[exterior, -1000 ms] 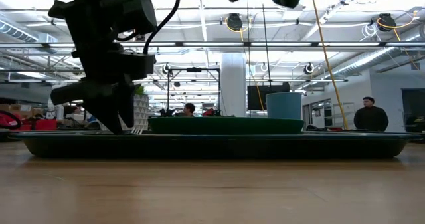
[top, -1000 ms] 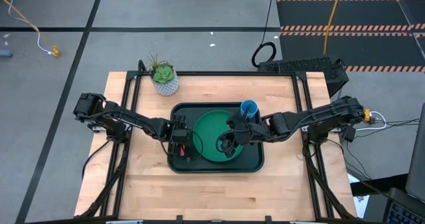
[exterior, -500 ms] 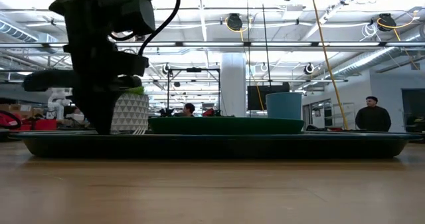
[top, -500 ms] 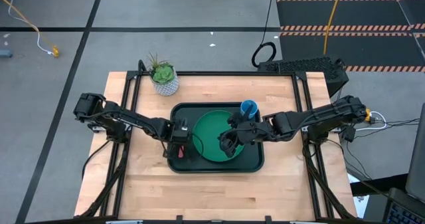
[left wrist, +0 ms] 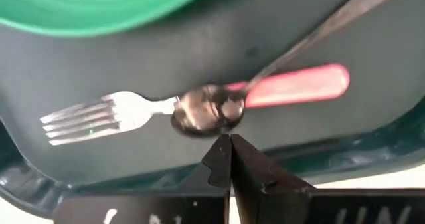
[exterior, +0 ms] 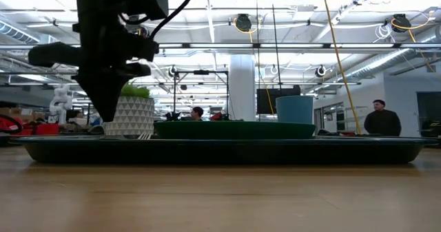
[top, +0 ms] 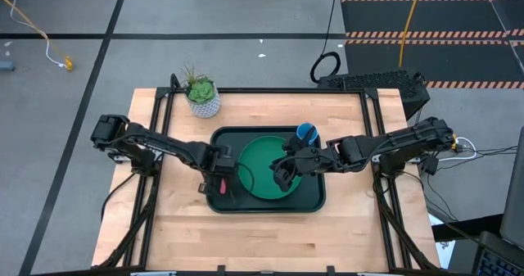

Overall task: Pick and place plate/cup/fork/spoon on tray
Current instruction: Put the black spoon on the dark green serving tray to the right of the pink fork

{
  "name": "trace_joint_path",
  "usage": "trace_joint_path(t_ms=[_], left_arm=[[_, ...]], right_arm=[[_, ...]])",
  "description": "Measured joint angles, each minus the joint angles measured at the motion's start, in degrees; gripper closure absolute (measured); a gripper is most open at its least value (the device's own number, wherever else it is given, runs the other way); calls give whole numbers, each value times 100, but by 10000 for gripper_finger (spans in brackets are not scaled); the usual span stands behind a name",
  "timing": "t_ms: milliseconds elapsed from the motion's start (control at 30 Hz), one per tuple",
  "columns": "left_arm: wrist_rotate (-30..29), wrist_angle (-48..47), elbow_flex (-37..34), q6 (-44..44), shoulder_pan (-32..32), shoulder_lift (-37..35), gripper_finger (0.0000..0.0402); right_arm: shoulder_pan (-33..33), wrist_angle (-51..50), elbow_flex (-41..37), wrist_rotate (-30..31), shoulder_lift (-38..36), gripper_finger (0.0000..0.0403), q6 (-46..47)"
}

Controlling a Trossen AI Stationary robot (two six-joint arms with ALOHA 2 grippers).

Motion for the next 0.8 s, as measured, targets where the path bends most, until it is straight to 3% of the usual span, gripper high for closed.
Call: trace_joint_path(t_ms=[133,267,600,800], left_arm=[[93,64,-4,21,0,-2,397],[131,50,-40,121,0,-2,369],[577,-51,-40,173,-93,-2,223],[494,44,-43,1268,-291,-2,170]], right_arm=[[2,0,0,-23,0,321,-5],[2,-2,0,-57,0,321,-6],[2,-186,0,-192,-45,321,-24],[2,-359,4,-178,-200,321,-48]])
